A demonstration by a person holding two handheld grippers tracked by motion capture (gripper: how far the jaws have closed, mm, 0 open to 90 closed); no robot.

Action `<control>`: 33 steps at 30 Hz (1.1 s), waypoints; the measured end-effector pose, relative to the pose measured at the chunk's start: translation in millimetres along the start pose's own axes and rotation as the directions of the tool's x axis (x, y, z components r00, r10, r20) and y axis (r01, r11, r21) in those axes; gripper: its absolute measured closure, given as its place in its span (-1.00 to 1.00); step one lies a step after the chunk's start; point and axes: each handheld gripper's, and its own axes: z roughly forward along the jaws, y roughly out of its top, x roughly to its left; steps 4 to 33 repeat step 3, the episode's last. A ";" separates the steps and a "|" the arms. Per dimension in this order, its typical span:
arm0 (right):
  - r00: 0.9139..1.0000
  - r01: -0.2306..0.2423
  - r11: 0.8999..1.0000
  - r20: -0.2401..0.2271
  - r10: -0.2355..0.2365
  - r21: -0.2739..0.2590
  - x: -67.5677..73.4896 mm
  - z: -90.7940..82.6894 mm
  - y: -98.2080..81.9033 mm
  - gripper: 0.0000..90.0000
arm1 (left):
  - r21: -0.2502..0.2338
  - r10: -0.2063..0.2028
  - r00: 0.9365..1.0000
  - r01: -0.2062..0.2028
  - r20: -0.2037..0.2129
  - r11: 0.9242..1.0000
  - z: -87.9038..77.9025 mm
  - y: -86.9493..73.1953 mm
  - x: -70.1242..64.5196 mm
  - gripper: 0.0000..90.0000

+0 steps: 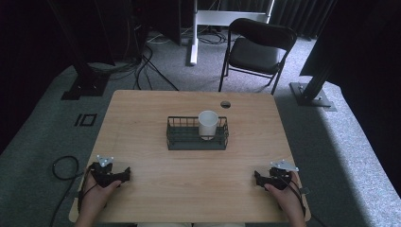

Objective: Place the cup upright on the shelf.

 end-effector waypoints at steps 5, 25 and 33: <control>1.000 0.001 1.000 0.000 -0.001 -0.001 0.0 0.1 0.0 -0.76 | 0.000 0.000 1.000 0.000 0.000 1.000 0.0 0.0 0.0 -0.95; 1.000 0.001 1.000 0.000 -0.001 -0.001 0.0 0.1 0.0 -0.76 | 0.000 0.000 1.000 0.000 0.000 1.000 0.0 0.0 0.0 -0.95; 1.000 0.001 1.000 0.000 -0.001 -0.001 0.0 0.1 0.0 -0.76 | 0.000 0.000 1.000 0.000 0.000 1.000 0.0 0.0 0.0 -0.95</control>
